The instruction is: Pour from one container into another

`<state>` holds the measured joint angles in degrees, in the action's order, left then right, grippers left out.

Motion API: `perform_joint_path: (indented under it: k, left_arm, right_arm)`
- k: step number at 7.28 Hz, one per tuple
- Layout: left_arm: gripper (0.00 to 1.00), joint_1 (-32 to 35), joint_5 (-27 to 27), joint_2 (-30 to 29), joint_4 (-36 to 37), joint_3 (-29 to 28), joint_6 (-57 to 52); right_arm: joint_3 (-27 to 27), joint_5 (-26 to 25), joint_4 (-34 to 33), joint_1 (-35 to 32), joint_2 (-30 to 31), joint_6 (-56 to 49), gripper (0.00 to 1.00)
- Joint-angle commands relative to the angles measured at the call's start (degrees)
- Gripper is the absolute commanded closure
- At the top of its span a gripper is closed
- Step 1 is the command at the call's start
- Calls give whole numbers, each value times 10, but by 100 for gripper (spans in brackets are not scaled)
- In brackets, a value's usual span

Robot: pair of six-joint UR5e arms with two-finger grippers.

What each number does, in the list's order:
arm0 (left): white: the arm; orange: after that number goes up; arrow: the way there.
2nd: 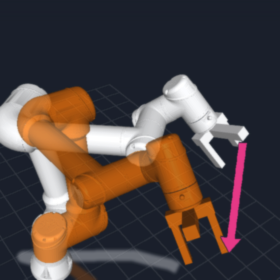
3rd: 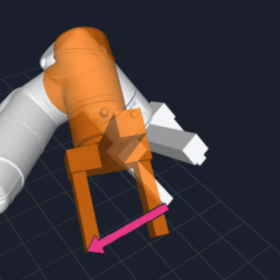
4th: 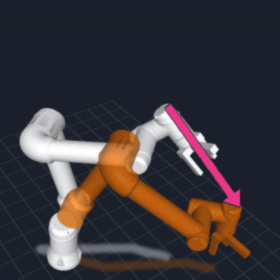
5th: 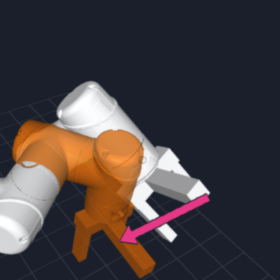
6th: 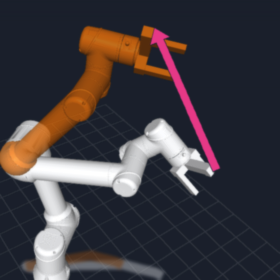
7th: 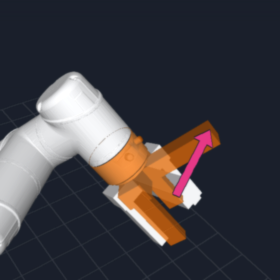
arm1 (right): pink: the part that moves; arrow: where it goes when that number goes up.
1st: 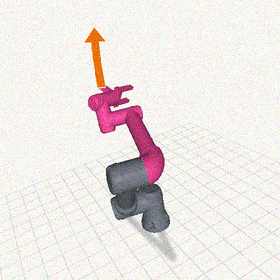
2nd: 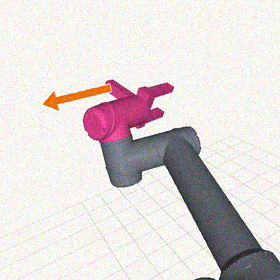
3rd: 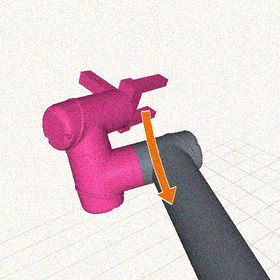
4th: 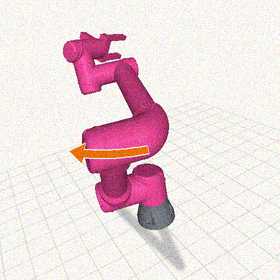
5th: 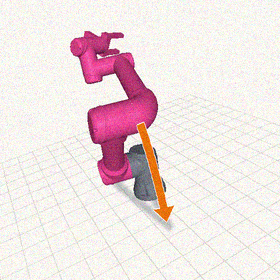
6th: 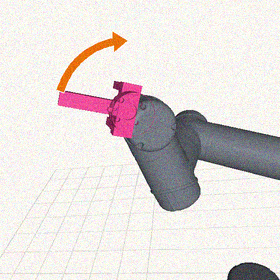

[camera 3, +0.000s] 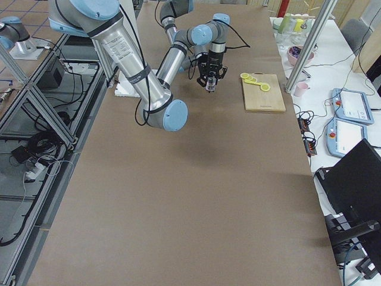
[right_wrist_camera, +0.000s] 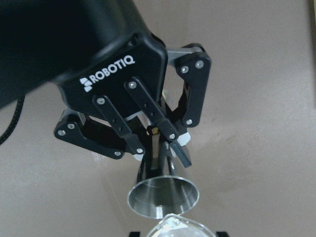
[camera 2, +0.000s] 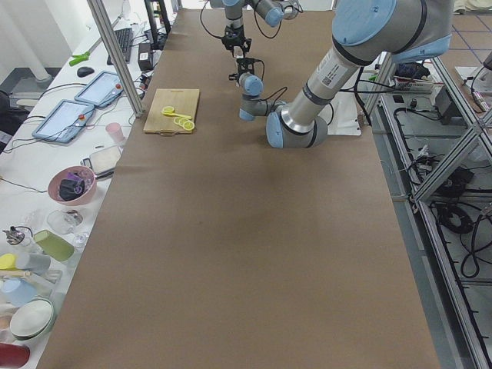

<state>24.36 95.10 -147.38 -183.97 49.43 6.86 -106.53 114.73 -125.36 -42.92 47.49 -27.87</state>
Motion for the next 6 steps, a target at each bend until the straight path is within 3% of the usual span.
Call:
perform_joint_path:
  k: [1,6]
  left_arm:
    - [100,-2,0,1,-1,0,0]
    - [100,-3,0,1,-2,1,0]
  right_arm:
    - [11,-13,-29,2,-21,-13,100]
    - [16,-23,-64,11,-34,-25,100]
